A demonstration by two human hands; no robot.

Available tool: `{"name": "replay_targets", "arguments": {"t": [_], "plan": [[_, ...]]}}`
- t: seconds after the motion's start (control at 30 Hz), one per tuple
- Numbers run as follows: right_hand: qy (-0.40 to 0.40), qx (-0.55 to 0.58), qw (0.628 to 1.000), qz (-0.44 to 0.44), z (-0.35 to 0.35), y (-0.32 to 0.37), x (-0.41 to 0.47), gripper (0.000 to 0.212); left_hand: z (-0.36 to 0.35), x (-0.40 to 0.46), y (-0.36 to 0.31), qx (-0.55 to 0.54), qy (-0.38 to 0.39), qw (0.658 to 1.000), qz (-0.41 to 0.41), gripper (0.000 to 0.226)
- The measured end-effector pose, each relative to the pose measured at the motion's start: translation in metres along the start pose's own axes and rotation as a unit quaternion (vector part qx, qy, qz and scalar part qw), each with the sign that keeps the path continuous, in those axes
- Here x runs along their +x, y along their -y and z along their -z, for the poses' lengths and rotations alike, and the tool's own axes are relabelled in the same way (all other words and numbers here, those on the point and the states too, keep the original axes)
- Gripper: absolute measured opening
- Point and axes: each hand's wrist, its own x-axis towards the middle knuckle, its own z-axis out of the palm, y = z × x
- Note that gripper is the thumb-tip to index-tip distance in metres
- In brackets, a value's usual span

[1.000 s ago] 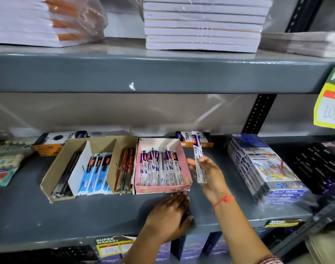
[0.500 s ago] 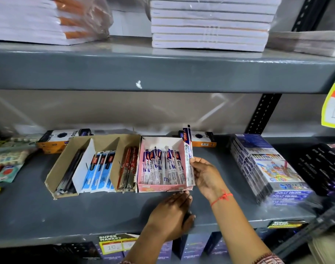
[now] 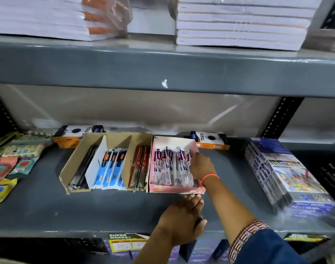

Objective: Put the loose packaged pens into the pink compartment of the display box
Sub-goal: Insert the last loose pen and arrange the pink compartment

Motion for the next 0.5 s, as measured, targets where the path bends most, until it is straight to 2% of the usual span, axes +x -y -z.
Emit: {"name": "replay_targets", "arguments": {"t": [0.23, 0.4, 0.5], "plan": [[-0.024, -0.11, 0.993, 0.036, -0.007, 0.01, 0.0, 0.035, 0.001, -0.005, -0.002, 0.043, -0.051, 0.997, -0.037, 0.048], [-0.021, -0.132, 0.99, 0.042, -0.011, 0.012, -0.002, 0.033, 0.007, -0.005, -0.004, 0.076, -0.057, 0.995, -0.026, 0.047], [-0.023, -0.146, 0.984, 0.102, -0.017, 0.014, -0.004, 0.029, 0.01, -0.004, -0.003, 0.058, -0.044, 0.997, -0.017, 0.046]]}}
